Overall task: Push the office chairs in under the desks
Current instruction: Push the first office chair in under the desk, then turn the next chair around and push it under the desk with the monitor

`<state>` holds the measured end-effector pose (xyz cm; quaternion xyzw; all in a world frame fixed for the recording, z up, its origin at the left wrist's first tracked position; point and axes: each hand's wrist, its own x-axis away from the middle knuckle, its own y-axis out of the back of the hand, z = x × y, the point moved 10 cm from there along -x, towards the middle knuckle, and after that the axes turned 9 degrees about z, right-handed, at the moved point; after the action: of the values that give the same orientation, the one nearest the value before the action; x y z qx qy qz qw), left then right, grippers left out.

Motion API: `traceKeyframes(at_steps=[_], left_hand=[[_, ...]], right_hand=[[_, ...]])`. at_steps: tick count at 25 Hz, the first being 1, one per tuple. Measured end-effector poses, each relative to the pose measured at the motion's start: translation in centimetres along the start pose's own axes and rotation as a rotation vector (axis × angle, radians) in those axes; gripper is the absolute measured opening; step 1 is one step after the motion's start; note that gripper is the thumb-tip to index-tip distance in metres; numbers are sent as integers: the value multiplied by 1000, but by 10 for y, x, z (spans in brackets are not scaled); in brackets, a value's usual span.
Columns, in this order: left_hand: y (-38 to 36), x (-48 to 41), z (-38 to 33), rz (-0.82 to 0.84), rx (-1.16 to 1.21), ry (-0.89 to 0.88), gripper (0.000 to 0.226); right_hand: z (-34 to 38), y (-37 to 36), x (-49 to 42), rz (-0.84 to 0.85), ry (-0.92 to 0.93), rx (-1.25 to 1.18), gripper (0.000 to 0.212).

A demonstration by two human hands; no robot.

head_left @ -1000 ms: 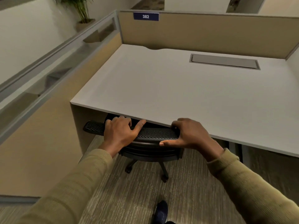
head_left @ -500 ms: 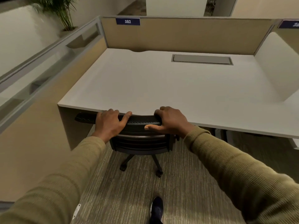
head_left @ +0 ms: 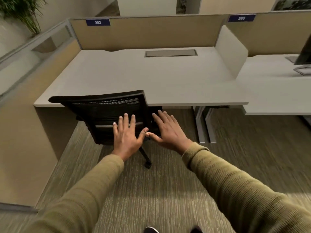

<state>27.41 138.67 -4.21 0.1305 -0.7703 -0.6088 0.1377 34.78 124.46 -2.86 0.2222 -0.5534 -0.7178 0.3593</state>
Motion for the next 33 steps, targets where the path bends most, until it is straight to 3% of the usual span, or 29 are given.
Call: traceKeyframes(at_steps=[6, 17, 33], left_hand=[[-72, 85, -93, 136, -52, -85, 106], [-163, 299, -210, 235, -28, -99, 92], [-266, 537, -296, 484, -172, -422, 91]], right_hand=[[-51, -29, 132, 52, -112, -43, 88], [-91, -112, 396, 162, -212, -132, 92], [-55, -234, 704, 197, -588, -269, 90]])
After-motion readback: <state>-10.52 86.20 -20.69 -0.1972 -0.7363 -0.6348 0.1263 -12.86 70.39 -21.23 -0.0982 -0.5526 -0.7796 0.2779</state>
